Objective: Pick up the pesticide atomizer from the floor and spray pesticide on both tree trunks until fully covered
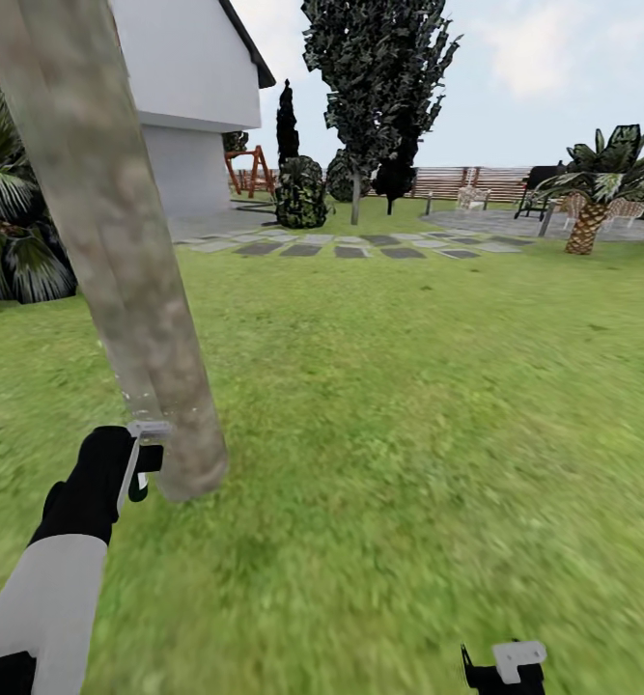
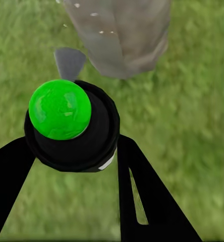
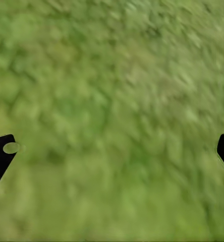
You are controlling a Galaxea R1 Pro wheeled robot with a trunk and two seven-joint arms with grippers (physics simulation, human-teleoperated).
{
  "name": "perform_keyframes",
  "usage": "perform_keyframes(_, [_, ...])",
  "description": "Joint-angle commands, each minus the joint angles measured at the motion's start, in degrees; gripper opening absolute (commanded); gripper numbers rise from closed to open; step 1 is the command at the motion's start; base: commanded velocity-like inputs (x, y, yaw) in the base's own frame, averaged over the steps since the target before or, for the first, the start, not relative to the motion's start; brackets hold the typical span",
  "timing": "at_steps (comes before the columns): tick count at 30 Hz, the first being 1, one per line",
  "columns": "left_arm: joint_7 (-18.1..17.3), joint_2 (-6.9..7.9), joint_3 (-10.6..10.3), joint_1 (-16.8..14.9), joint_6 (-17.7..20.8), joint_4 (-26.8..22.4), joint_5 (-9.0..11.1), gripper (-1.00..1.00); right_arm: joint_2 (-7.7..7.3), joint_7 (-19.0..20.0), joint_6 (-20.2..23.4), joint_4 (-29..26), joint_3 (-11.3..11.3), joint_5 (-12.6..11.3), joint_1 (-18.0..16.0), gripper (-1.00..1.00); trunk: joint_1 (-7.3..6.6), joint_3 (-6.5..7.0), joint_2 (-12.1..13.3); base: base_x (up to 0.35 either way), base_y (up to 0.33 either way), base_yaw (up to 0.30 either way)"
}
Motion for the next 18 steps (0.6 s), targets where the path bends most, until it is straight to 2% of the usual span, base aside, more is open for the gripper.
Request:
perform_keyframes(1, [-0.3,-0.02,0.0,0.0,0.2,-0.1,-0.4,-1.0,0.02,-0.2,-0.2,0.1,-0.3,0.6,0.0,1.0,-0.01,-0.05,0.0,0.0,-0.278,0.0])
perform_keyframes(14, [-0.3,0.2,0.1,-0.2,0.3,-0.4,-0.5,-1.0,0.03,-0.2,-0.1,0.1,-0.4,0.6,0.0,1.0,-0.01,-0.05,0.0,0.0,-0.278,0.002])
perform_keyframes(18, [-0.3,0.58,0.3,-0.2,0.6,-3.5,-0.8,-1.0,0.02,-0.2,-0.2,0.1,-0.3,0.6,0.0,1.0,-0.01,-0.05,0.0,0.084,-0.226,0.205])
